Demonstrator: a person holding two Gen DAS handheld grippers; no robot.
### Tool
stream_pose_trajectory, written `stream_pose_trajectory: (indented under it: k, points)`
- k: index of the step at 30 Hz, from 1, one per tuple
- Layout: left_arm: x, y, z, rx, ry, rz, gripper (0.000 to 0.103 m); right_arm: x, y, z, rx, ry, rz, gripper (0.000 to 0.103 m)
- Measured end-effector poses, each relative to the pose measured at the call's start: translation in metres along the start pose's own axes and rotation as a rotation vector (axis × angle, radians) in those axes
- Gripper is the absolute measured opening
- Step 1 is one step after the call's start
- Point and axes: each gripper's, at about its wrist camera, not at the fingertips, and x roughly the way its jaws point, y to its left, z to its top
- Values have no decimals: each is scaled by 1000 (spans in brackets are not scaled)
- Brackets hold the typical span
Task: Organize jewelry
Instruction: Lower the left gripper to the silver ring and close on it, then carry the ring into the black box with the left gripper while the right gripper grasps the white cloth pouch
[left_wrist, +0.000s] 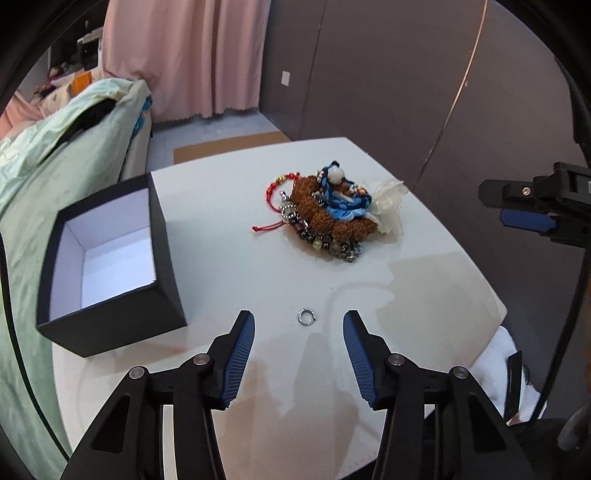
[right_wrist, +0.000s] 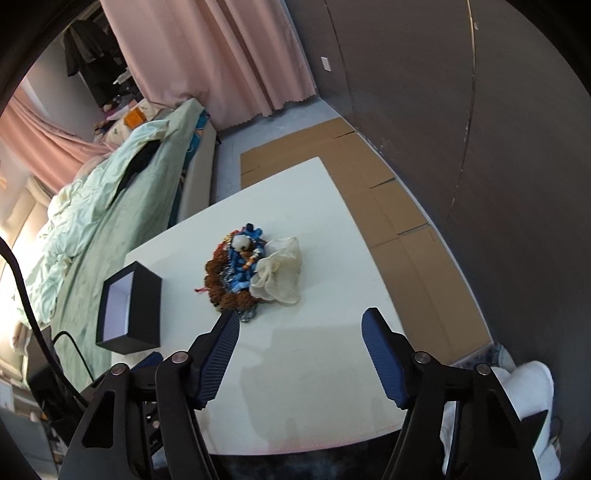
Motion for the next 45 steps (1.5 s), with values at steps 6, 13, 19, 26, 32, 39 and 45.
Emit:
stream_pose_trajectory:
  k: [6, 13, 19, 26, 32, 39, 45]
  points:
    - [17, -5, 2, 15, 24, 7, 48, 1, -11, 5, 37, -2, 0, 64]
    - [34, -14, 2, 36, 51, 33, 28, 5, -15, 7, 60, 5, 20, 64]
    - [35, -18, 1, 69, 41, 77, 13, 7, -13, 7, 58, 8, 29, 64]
    - [21, -14, 8, 47, 6, 53, 13, 19, -16, 10, 94, 26, 86, 64]
    - [-1, -3, 20, 7, -53, 40, 13, 39, -13, 13, 140, 61, 154, 57]
    - [-15, 12, 31, -31, -91, 24, 13, 71, -9, 23, 218, 105, 219, 57]
    - [-31, 21, 38, -55, -142, 29, 13, 99, -7, 32, 259, 113, 217, 57]
